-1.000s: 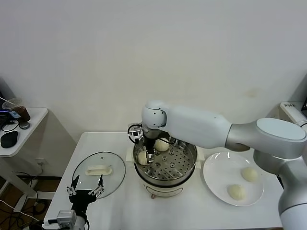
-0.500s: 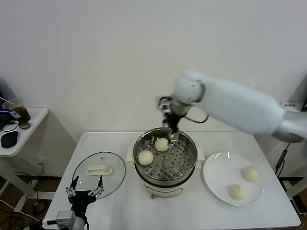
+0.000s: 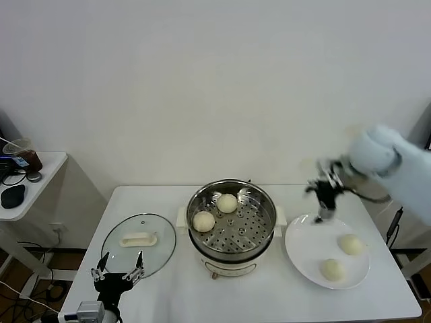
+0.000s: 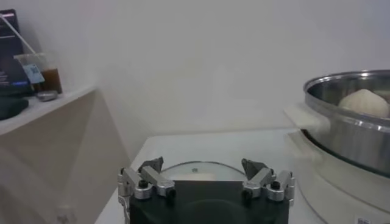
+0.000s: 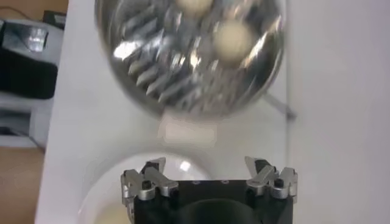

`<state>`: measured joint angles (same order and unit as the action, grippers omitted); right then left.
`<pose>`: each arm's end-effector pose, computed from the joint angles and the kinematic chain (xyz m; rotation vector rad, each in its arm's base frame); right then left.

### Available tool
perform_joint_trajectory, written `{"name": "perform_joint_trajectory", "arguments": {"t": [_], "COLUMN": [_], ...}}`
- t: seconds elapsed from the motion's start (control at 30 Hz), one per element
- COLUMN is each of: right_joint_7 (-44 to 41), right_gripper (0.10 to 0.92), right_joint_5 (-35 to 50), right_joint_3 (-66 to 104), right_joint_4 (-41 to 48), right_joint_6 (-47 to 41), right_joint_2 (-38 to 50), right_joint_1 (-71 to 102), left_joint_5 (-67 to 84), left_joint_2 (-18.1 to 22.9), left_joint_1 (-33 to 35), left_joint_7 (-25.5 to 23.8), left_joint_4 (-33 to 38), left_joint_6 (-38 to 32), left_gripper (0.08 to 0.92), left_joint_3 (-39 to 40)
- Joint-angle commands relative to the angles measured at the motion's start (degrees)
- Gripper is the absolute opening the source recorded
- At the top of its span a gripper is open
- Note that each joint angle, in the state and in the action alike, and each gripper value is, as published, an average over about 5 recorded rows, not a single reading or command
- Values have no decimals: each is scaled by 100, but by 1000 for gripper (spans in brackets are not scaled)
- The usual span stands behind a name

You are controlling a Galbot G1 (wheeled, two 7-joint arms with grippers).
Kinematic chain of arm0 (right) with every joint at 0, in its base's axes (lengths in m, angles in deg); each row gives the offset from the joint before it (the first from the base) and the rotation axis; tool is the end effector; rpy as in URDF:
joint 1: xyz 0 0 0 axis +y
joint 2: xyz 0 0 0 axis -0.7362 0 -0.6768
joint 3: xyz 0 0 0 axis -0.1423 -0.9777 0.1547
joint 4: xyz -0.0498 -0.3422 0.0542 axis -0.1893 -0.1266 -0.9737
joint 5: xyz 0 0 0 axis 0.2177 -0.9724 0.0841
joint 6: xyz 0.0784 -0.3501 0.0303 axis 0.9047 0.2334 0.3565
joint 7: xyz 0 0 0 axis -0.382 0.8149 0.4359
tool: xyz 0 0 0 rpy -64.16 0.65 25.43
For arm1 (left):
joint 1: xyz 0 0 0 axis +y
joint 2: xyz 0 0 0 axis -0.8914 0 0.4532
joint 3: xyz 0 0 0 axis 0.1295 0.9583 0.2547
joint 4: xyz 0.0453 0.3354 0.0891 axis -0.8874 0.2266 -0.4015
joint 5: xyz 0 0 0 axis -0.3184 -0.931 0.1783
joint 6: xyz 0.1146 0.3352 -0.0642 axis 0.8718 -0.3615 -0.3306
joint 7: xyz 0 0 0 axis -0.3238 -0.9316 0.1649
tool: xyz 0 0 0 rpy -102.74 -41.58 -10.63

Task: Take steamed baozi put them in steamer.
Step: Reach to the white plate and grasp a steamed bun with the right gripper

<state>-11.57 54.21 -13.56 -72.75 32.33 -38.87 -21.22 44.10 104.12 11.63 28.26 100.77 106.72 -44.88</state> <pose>0.4586 -0.1426 -0.0661 1.2754 -1.4152 1.2854 0.1410 0.0417 -0.2736 0.1312 -2.8253 -0.1357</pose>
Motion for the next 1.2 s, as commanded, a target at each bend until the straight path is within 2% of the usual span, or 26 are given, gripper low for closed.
{"name": "perform_joint_trajectory", "arguments": {"t": [0.03, 0.8, 1.2], "right_joint_7": [-169, 125, 188], "right_gripper": [823, 823, 823], "right_joint_5": [-1272, -1927, -2029], "right_joint_3": [1856, 1316, 1044], "right_joint_4": [-529, 771, 1165], "right_joint_6": [560, 806, 796], "right_joint_2": [1185, -150, -681], "right_joint_1": [3264, 2825, 2588], "left_joint_5": [-14, -98, -93], "left_joint_2": [35, 119, 107], "left_joint_1": [133, -45, -80], "left_joint_7": [30, 17, 8], "left_joint_4": [-50, -340, -448], "left_joint_6": [-16, 1, 15], "left_gripper": [823, 823, 823], "left_joint_3": [25, -29, -65]}}
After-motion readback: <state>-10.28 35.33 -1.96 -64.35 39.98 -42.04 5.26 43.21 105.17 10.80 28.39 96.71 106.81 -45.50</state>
